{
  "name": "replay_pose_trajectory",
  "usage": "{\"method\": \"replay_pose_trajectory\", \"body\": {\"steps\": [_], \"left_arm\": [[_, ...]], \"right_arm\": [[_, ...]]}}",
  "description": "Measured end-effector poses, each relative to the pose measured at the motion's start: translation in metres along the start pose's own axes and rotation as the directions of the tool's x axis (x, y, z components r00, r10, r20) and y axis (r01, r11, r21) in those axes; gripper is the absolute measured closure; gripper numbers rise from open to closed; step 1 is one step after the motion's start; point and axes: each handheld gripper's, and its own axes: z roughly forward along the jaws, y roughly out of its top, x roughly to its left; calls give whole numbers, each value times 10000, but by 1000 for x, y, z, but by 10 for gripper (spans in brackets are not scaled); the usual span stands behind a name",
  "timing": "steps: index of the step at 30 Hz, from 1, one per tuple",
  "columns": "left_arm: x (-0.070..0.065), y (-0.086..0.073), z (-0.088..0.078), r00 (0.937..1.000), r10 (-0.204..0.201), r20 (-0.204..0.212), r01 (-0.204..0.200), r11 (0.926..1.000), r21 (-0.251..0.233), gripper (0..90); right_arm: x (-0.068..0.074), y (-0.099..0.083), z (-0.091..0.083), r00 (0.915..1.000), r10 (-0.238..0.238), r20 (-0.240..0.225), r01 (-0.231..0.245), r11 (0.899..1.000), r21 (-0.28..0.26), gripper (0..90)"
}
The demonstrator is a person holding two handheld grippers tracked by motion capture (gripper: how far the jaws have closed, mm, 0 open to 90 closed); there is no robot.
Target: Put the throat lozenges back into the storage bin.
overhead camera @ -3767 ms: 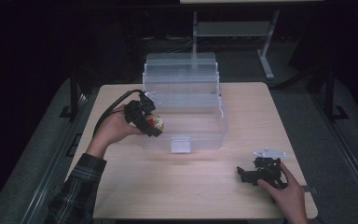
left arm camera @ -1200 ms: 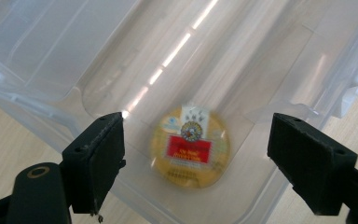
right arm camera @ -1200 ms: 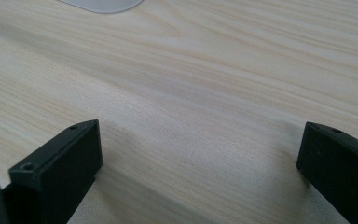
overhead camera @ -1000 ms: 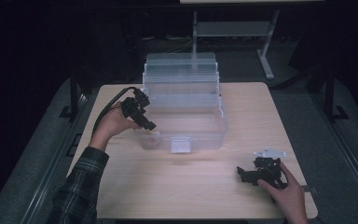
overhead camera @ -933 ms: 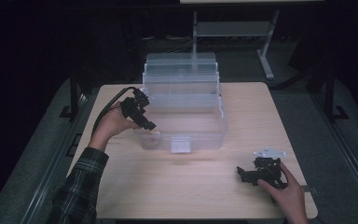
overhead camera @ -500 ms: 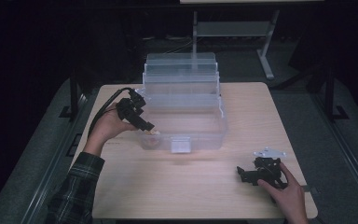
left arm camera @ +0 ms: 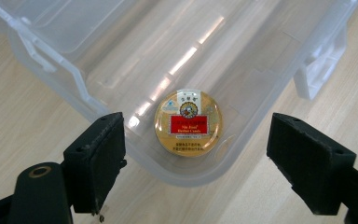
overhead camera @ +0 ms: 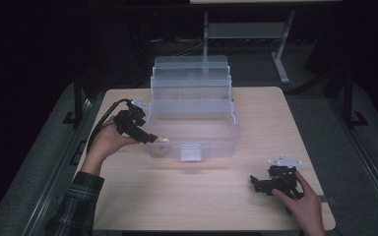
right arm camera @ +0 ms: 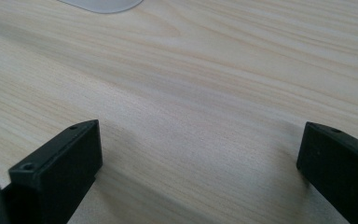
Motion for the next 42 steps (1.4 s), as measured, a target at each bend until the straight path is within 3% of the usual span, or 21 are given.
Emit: {"method": "replay_pose_trajectory", "body": {"steps": [17, 26, 36, 42], "left_arm": [[-18, -38, -12, 9988, -233, -438, 203, 9976, -667, 171], [-31, -58, -9, 9978, -430, -508, 384, 9954, -874, 121], [-40, -83, -8, 9955, -621, -710, 512, 9881, -1452, 111], [-46, -99, -4, 9936, -799, -797, 679, 9874, -1432, 111]], "right_arm": [[0, 0, 0, 10000, -3, 9, 3, 10000, -3, 0], [0, 0, 0, 10000, 4, 5, -4, 10000, 0, 0], [0, 0, 0, 10000, 2, 2, -2, 10000, 1, 0], [0, 0, 0, 10000, 1, 4, -1, 10000, -1, 0]]}}
